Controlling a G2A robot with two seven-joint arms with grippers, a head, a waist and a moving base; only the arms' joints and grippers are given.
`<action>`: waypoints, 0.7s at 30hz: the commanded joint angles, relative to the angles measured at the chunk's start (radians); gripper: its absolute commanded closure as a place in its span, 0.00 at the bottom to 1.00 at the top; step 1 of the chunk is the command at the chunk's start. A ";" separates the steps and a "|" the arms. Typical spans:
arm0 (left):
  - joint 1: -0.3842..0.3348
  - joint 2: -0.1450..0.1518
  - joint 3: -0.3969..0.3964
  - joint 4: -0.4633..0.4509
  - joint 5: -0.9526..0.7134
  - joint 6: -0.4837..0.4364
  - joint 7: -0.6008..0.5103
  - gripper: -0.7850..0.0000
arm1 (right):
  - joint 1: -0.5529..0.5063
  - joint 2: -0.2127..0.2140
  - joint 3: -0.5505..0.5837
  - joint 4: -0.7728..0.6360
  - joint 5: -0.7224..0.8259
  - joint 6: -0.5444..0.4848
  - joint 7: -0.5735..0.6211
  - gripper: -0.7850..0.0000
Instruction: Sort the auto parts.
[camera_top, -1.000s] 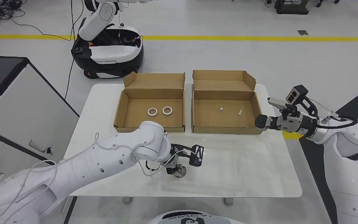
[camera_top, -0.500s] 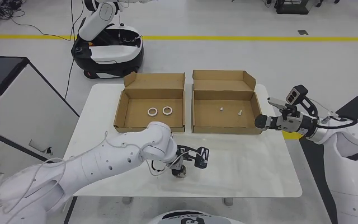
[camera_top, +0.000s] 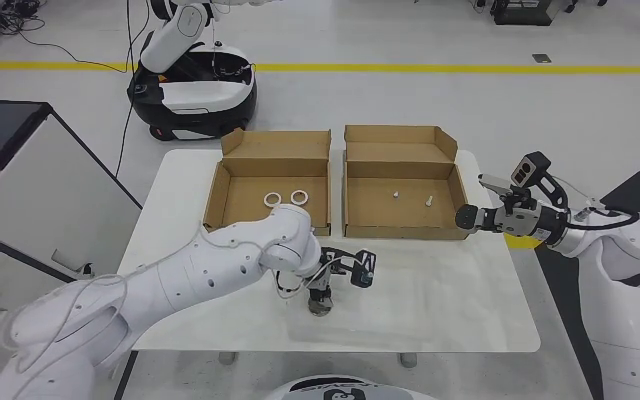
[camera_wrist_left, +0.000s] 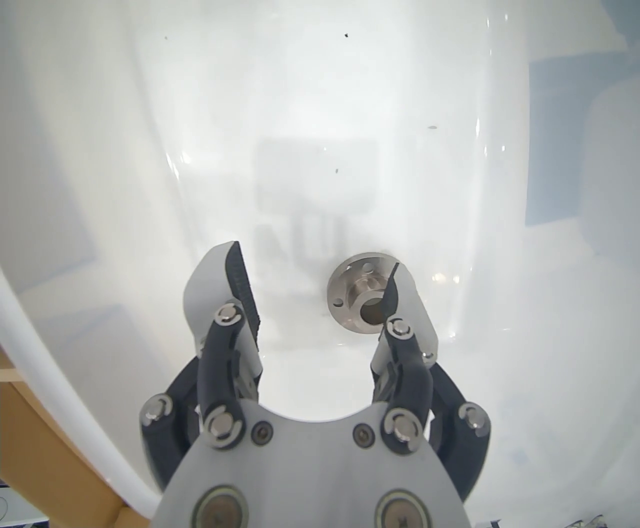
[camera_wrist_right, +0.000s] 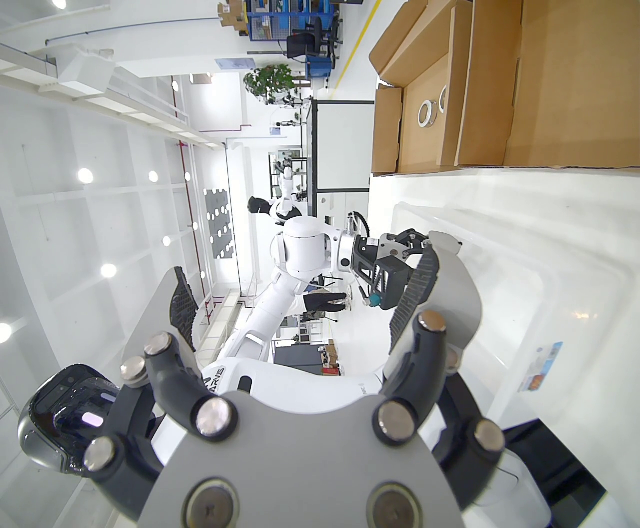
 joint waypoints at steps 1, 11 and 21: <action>-0.001 0.002 -0.002 -0.002 -0.002 -0.003 0.003 0.00 | 0.000 0.000 0.000 0.000 0.000 0.000 0.000 0.00; 0.000 0.002 -0.007 -0.016 -0.001 -0.001 0.012 0.00 | 0.000 0.000 0.000 0.000 0.000 0.000 0.000 0.00; 0.000 0.002 -0.007 -0.016 -0.001 -0.001 0.012 0.00 | 0.000 0.000 0.000 0.000 0.000 0.000 0.000 0.00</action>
